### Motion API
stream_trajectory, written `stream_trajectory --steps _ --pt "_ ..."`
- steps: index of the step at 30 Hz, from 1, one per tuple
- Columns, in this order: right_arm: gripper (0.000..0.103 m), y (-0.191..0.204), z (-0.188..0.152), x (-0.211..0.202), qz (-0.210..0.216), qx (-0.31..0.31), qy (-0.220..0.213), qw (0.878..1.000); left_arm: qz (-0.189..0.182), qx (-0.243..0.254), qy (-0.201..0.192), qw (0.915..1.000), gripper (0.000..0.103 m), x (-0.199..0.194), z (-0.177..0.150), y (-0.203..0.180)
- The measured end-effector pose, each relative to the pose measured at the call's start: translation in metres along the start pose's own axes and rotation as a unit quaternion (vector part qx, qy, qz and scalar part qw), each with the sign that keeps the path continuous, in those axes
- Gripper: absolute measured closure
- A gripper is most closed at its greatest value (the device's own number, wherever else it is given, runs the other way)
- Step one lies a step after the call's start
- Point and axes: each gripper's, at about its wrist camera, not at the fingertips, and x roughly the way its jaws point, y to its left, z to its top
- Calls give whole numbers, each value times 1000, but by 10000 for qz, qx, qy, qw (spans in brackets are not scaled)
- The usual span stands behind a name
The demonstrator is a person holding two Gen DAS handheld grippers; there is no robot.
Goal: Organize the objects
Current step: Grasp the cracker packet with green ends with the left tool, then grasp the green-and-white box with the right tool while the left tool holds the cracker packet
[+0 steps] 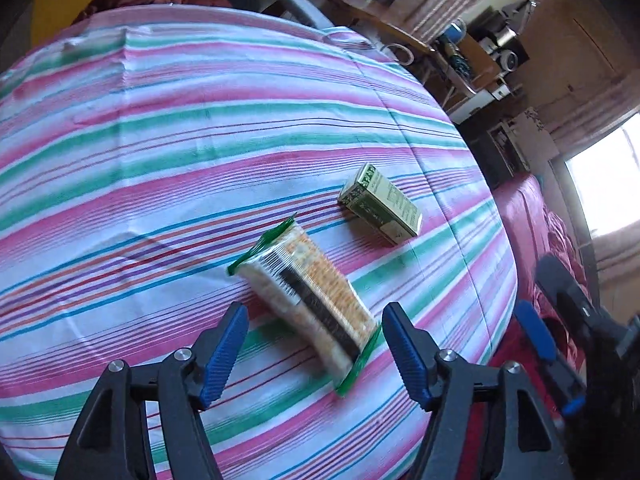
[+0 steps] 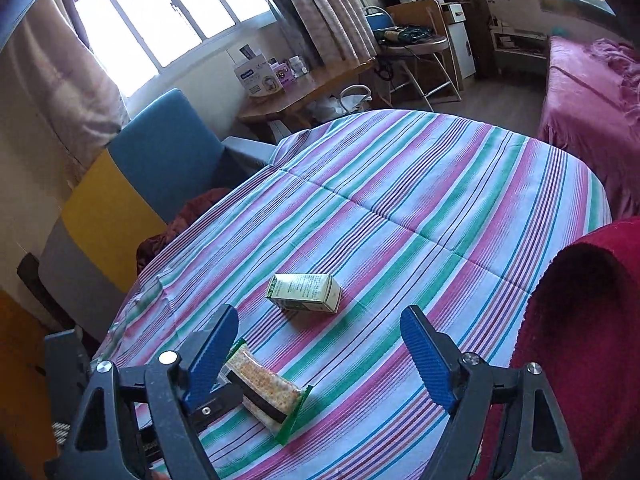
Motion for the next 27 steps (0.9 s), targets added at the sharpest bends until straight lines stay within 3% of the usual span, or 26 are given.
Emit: stream_trajectory --steps 5,11,12,14,20,27 --pt "17 -9 2 -3 125 248 -92 9996 333 8 -69 9994 32 19 13 -13" --pt "17 -9 1 1 130 250 -28 9996 878 740 16 9934 33 42 9 -26" --pt "17 -8 1 2 123 220 -14 9997 1002 1043 -40 9895 37 41 5 -30" --pt "17 -7 0 2 145 189 10 9997 1180 1382 -120 9833 65 38 -4 -29" --pt "17 -2 -2 8 111 13 150 9998 1228 1422 -341 9816 67 -1 -34 23" --pt "17 22 -17 33 64 -600 874 9943 1295 1344 -747 9796 67 -59 -92 91"
